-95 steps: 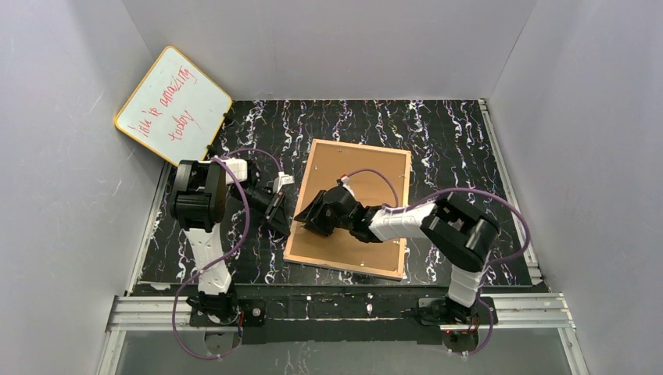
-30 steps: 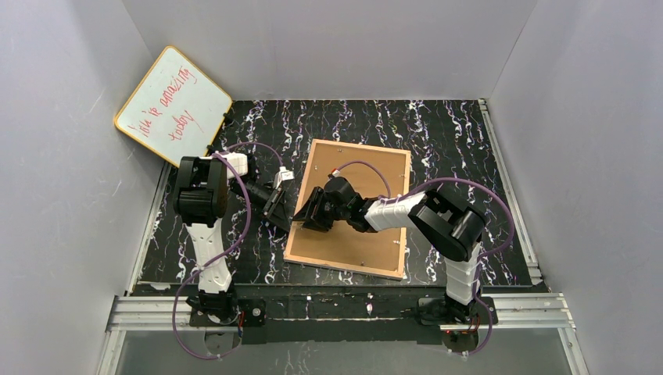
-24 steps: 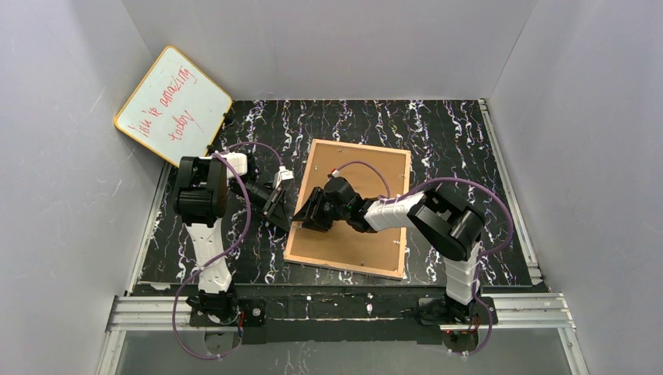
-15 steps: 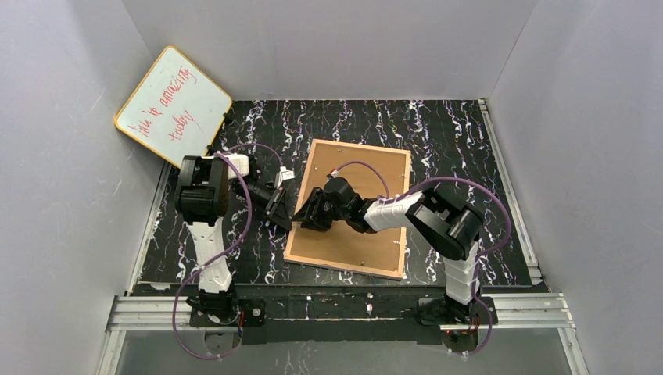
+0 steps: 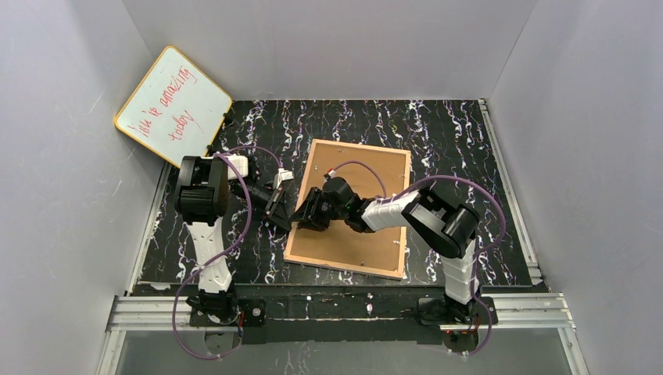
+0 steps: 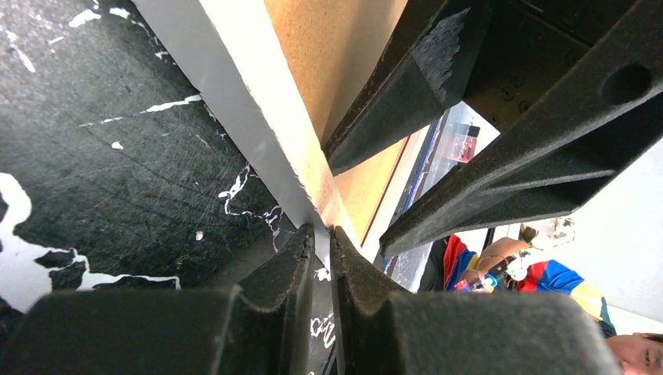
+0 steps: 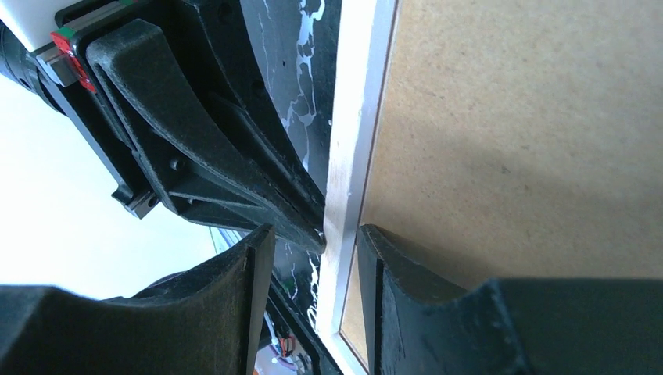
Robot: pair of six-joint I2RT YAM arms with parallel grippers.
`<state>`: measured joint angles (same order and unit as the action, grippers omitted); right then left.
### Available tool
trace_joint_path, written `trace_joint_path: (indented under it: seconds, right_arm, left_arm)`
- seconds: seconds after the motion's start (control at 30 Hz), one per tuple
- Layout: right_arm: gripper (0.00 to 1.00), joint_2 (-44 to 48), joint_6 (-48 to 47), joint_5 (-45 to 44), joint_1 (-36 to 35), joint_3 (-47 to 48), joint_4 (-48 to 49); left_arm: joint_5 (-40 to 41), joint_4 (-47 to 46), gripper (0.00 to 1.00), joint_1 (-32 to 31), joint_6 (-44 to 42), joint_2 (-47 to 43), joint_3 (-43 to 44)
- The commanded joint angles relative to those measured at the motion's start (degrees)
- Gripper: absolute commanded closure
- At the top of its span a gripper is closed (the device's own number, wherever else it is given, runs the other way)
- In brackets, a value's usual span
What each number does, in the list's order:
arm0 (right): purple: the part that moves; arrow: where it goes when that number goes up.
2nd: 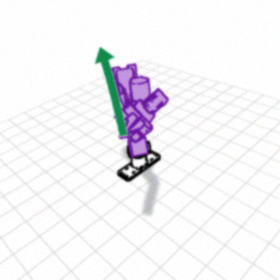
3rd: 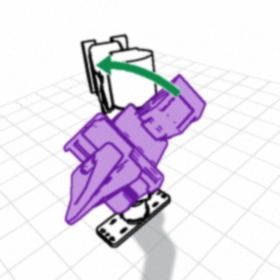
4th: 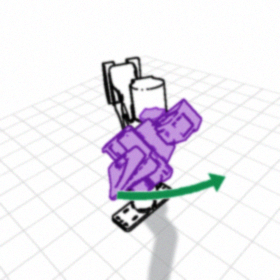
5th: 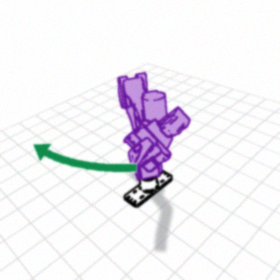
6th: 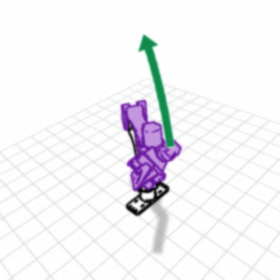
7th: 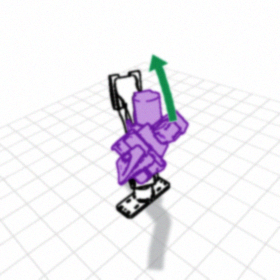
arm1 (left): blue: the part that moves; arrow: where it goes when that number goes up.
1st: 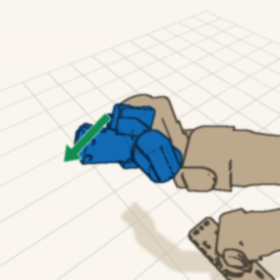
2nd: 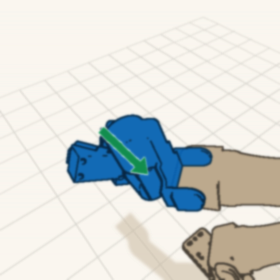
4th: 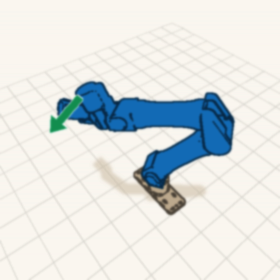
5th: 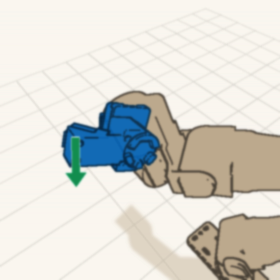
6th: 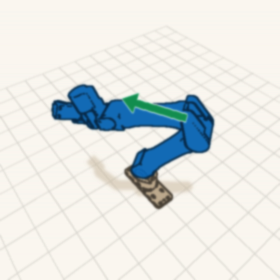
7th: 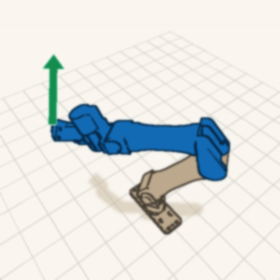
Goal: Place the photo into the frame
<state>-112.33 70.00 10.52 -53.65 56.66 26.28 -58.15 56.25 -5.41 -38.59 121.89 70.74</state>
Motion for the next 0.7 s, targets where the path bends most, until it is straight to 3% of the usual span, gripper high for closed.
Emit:
trace_joint_path:
  seconds: [0.0,0.2,0.37,0.57,0.6,0.67]
  right_arm:
    - [0.48,-2.96,-1.98,1.44,-0.56,0.87,-1.51]
    - [0.48,-1.73,-2.23,0.01,0.0,0.37,-1.61]
    - [0.46,2.98,-4.87,-0.17,5.76,0.51,-3.19]
    - [0.39,6.07,-10.25,1.81,15.15,3.5,-7.9]
    - [0.39,5.84,-10.69,2.38,16.44,4.25,-8.18]
    - [0.38,4.72,-11.6,3.41,18.54,5.91,-9.06]
  left_arm:
    - [1.56,-3.22,0.91,-1.18,-1.05,0.82,-1.66]
    - [1.77,-3.69,0.91,-1.18,-0.47,0.71,-1.77]
    - [2.21,-2.94,0.89,-0.89,0.53,-0.51,0.14]
    - [0.38,-3.2,0.64,0.57,5.24,-0.6,8.17]
    - [0.22,-4.44,0.52,0.58,6.91,-0.29,9.58]
    - [-0.25,-7.76,0.46,0.58,10.95,0.66,12.04]
